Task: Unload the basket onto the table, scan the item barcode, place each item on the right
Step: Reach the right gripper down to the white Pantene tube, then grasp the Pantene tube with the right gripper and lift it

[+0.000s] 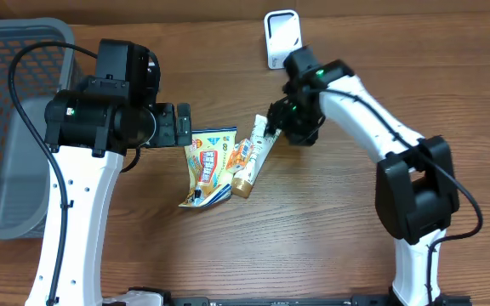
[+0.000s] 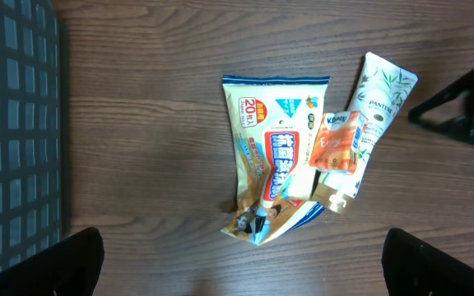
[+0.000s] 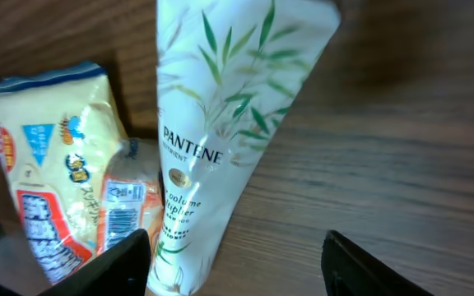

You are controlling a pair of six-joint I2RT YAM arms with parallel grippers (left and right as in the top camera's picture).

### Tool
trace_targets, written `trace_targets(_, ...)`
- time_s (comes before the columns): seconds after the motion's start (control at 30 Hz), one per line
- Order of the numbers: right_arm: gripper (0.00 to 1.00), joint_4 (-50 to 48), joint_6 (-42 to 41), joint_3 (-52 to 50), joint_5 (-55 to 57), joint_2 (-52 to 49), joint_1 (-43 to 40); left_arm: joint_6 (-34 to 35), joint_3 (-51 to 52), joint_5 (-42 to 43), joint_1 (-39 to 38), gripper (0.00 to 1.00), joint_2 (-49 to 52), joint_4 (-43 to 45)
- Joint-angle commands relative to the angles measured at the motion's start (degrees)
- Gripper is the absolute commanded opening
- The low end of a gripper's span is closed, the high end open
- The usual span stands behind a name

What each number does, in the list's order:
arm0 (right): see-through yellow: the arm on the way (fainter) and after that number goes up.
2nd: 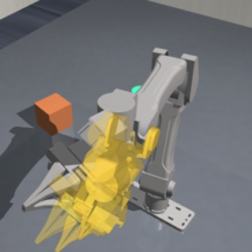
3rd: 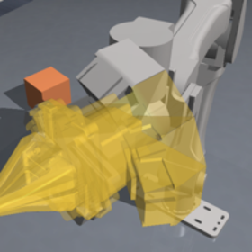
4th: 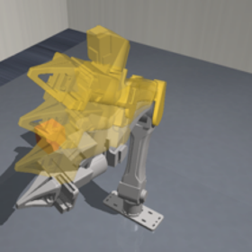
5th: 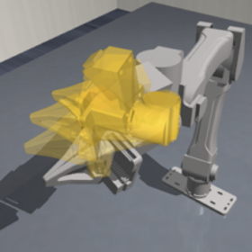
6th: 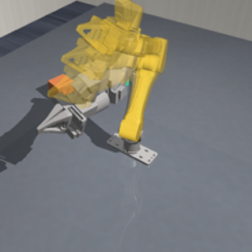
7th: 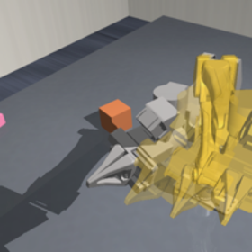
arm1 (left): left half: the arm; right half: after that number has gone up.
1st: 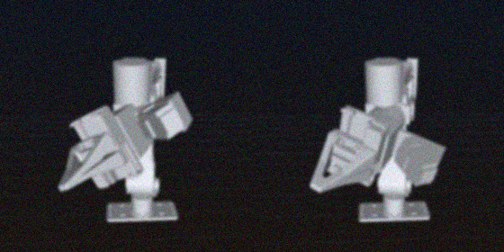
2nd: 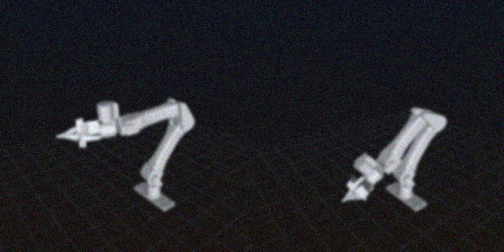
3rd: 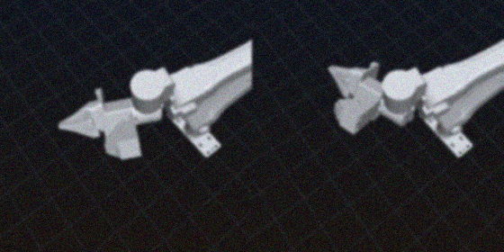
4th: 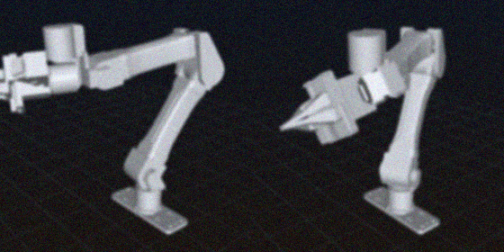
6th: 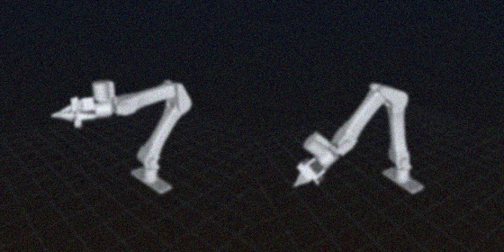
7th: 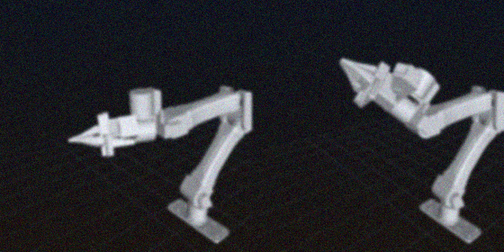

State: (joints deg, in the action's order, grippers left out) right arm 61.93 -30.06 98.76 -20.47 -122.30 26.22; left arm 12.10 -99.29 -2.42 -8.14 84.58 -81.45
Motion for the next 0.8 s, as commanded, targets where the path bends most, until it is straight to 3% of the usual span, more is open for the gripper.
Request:
trace_targets(0.0, 0.68, -2.4, -6.3, -2.4, 1.8, 1.7, 3.0, 0.8, -1.0, -0.6, 0.2, 1.00, 0.5, 0.0)
trace_targets(0.6, 0.67, -6.9, -12.1, -8.1, 7.7, 1.7, 7.5, 0.8, -1.0, -0.6, 0.2, 1.00, 0.5, 0.0)
trace_targets(0.77, 0.67, -5.5, -11.9, -8.7, 15.3, 1.7, 7.1, 0.8, -1.0, -0.6, 0.2, 1.00, 0.5, 0.0)
